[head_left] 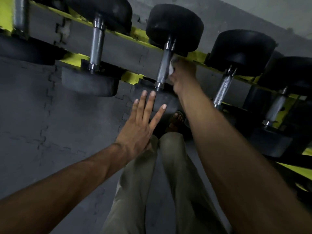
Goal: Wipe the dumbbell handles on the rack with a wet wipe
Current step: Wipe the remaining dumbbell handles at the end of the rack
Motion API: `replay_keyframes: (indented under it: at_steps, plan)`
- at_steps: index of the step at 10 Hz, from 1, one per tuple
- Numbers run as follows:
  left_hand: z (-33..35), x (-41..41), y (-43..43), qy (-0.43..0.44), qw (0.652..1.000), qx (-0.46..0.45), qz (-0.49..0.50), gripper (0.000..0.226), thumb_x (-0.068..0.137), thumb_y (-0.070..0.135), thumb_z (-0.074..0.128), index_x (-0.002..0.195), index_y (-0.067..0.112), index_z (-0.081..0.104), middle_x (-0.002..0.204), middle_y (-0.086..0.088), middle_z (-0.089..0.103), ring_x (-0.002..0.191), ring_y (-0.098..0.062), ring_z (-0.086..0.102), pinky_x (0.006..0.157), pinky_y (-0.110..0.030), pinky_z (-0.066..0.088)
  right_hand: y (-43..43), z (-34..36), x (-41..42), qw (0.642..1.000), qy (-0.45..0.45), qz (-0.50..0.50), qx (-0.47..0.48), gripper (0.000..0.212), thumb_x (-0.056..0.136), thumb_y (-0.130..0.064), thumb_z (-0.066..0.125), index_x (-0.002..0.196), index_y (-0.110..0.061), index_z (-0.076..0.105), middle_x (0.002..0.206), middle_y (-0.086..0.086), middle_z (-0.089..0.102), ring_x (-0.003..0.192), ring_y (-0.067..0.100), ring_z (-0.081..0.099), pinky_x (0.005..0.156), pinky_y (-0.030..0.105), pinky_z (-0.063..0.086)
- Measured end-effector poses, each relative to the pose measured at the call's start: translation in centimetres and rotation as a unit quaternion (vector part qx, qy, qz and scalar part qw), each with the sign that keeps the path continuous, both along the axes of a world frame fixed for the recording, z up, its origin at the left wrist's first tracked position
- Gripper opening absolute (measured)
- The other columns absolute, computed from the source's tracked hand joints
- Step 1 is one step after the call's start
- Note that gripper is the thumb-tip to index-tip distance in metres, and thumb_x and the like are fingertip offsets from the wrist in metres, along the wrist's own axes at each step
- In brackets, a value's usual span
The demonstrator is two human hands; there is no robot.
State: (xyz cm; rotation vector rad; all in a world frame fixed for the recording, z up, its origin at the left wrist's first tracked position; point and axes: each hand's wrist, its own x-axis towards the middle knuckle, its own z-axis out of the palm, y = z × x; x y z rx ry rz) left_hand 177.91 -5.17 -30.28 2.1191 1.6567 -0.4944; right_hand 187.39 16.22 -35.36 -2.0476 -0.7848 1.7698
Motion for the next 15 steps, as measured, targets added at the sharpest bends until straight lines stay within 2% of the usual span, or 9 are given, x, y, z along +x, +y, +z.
replay_keyframes:
  at_steps: [1, 2, 4, 6, 7, 9, 10, 12, 15]
  plan:
    - [0.4, 0.2, -0.1, 0.027, 1.000, -0.011, -0.005, 0.119, 0.095, 0.059, 0.054, 0.158, 0.006, -0.031, 0.157, -0.043, -0.033, 0.150, -0.061, -0.021, 0.126, -0.064, 0.010, -1.7, -0.6, -0.2, 1.000, -0.010, -0.021, -0.021, 0.024, 0.092, -0.002, 0.063, 0.075, -0.019, 0.062, 0.076, 0.001, 0.063, 0.066, 0.017, 0.062, 0.071, 0.035, 0.057]
    - [0.2, 0.3, 0.1, 0.024, 1.000, -0.017, -0.006, 0.120, 0.095, 0.065, 0.051, 0.157, 0.006, -0.032, 0.156, -0.043, -0.033, 0.150, -0.061, -0.021, 0.126, -0.064, 0.009, -1.7, -0.3, -0.9, 0.975, -0.164, 0.029, 0.145, 0.014, 0.079, -0.006, 0.074, 0.073, -0.019, 0.072, 0.081, -0.001, 0.075, 0.075, 0.015, 0.069, 0.076, 0.028, 0.059]
    - [0.7, 0.2, 0.2, 0.035, 0.999, -0.012, -0.022, 0.129, 0.091, 0.072, 0.055, 0.156, 0.006, -0.034, 0.155, -0.043, -0.035, 0.149, -0.060, -0.024, 0.127, -0.062, 0.010, -3.5, 1.8, -0.4, 0.706, -0.261, 0.503, 0.424, 0.008, 0.096, -0.022, 0.059, 0.095, -0.016, 0.064, 0.109, 0.002, 0.061, 0.097, 0.021, 0.060, 0.064, 0.031, 0.042]
    - [0.7, -0.1, 0.2, 0.034, 0.999, -0.011, -0.015, 0.113, 0.096, 0.046, 0.053, 0.156, 0.009, -0.035, 0.154, -0.040, -0.040, 0.149, -0.059, -0.027, 0.128, -0.061, 0.005, 1.8, 1.9, -1.0, 0.550, -0.307, 0.654, 0.419, 0.020, 0.100, -0.021, 0.053, 0.098, -0.014, 0.071, 0.103, 0.009, 0.071, 0.090, 0.034, 0.069, 0.066, 0.032, 0.047]
    - [0.6, 0.1, 0.1, 0.033, 0.999, -0.002, -0.012, 0.107, 0.098, 0.038, 0.050, 0.157, 0.010, -0.034, 0.156, -0.039, -0.039, 0.149, -0.059, -0.027, 0.128, -0.061, 0.004, -0.5, 2.8, -1.6, 0.441, -0.218, 0.806, 0.329, 0.019, 0.099, -0.025, 0.051, 0.095, -0.016, 0.067, 0.096, 0.012, 0.071, 0.089, 0.036, 0.068, 0.061, 0.033, 0.038]
    - [0.6, 0.1, 0.0, 0.042, 0.999, 0.005, -0.018, 0.102, 0.103, 0.035, 0.045, 0.155, 0.008, -0.037, 0.154, -0.040, -0.039, 0.149, -0.059, -0.025, 0.129, -0.060, 0.005, 2.4, 3.4, -2.2, 0.483, -0.324, 0.726, 0.367, 0.014, 0.094, -0.009, 0.055, 0.098, -0.008, 0.068, 0.096, 0.018, 0.070, 0.090, 0.040, 0.069, 0.062, 0.034, 0.038]
    - [0.8, 0.2, 0.1, 0.039, 0.999, 0.002, -0.014, 0.104, 0.102, 0.036, 0.048, 0.154, 0.008, -0.038, 0.153, -0.040, -0.041, 0.150, -0.059, -0.025, 0.128, -0.060, 0.005, -0.5, 3.7, -3.5, 0.397, -0.268, 0.842, 0.246, 0.021, 0.101, -0.023, 0.051, 0.102, -0.012, 0.069, 0.104, 0.014, 0.071, 0.099, 0.037, 0.068, 0.063, 0.034, 0.042]
    - [0.4, 0.3, -0.1, 0.042, 0.999, 0.008, -0.006, 0.106, 0.099, 0.033, 0.052, 0.157, 0.009, -0.033, 0.156, -0.041, -0.037, 0.151, -0.059, -0.022, 0.128, -0.060, 0.011, 0.3, 5.7, -7.2, 0.346, -0.330, 0.868, 0.132, 0.012, 0.099, -0.019, 0.062, 0.100, -0.008, 0.066, 0.116, 0.014, 0.067, 0.094, 0.033, 0.067, 0.085, 0.045, 0.053]
    - [0.9, 0.7, 0.3, 0.048, 0.999, -0.015, 0.001, 0.112, 0.100, 0.040, 0.056, 0.157, 0.010, -0.035, 0.155, -0.040, -0.039, 0.151, -0.058, -0.024, 0.129, -0.060, 0.006, -1.2, 5.3, -1.3, 0.532, -0.195, 0.768, 0.297, 0.009, 0.097, -0.019, 0.059, 0.100, -0.013, 0.063, 0.111, 0.014, 0.056, 0.090, 0.041, 0.063, 0.063, 0.039, 0.044]
